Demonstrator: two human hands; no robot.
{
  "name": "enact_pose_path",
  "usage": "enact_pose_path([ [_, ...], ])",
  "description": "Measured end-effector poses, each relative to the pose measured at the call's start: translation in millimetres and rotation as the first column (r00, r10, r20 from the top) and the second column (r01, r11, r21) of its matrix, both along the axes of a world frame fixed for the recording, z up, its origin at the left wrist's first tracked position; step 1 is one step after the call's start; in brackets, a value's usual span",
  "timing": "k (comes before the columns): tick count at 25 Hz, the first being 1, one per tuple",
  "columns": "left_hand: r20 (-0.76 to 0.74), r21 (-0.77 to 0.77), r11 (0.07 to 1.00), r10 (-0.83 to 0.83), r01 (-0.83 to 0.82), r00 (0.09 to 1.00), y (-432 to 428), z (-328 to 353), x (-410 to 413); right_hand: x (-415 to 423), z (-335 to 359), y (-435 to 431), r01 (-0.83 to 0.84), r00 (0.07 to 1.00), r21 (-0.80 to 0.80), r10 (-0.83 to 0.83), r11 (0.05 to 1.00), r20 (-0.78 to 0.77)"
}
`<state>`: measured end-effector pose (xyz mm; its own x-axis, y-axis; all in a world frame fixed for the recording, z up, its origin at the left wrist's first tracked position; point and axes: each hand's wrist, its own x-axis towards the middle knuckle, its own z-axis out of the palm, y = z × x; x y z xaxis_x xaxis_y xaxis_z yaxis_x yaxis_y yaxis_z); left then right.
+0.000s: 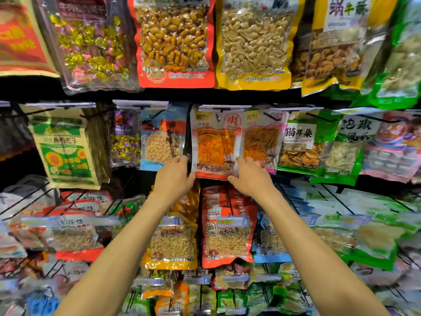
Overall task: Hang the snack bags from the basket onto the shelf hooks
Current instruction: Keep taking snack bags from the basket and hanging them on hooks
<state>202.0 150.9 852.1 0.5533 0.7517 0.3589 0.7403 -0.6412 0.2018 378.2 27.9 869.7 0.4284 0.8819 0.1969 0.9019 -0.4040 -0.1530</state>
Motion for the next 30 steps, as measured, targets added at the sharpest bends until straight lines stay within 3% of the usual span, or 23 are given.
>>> enact_pose_path([
  [5, 0.210, -0.119, 0.990, -0.050, 0.076, 0.976, 28, 0, 18, 14, -4, 8, 0.075, 0.996, 0.066, -0.072, 0.995, -0.043],
  [10, 0.370, -0.133, 0.987, -0.032, 0.087, 0.928, 44, 5, 38, 37, -3, 32, 0.060, 0.998, 0.199, -0.057, 0.978, -0.023],
  [13, 0.508, -0.228, 0.970, 0.044, 0.085, 0.860, 50, 20, 51, 52, 0, 50, 0.040, 0.981, 0.339, 0.027, 0.940, -0.191],
  [17, 0.608, -0.406, 0.907, 0.179, 0.109, 0.773, 71, 40, 76, 64, 12, 70, 0.107, 0.864, 0.493, 0.165, 0.863, -0.476],
  [20, 0.664, -0.340, 0.940, 0.239, 0.001, 0.708, 76, 48, 93, 66, 14, 82, 0.153, 0.863, 0.532, 0.149, 0.833, -0.482],
  [25, 0.703, -0.294, 0.953, 0.264, -0.068, 0.660, 79, 55, 98, 71, 25, 98, 0.249, 0.912, 0.512, -0.020, 0.822, -0.411],
  [28, 0.721, -0.272, 0.960, 0.253, -0.072, 0.645, 90, 55, 99, 77, 34, 105, 0.285, 0.891, 0.511, -0.029, 0.811, -0.452],
  [30, 0.698, -0.245, 0.968, 0.208, -0.045, 0.685, 100, 51, 102, 79, 35, 110, 0.308, 0.868, 0.518, -0.013, 0.798, -0.497],
])
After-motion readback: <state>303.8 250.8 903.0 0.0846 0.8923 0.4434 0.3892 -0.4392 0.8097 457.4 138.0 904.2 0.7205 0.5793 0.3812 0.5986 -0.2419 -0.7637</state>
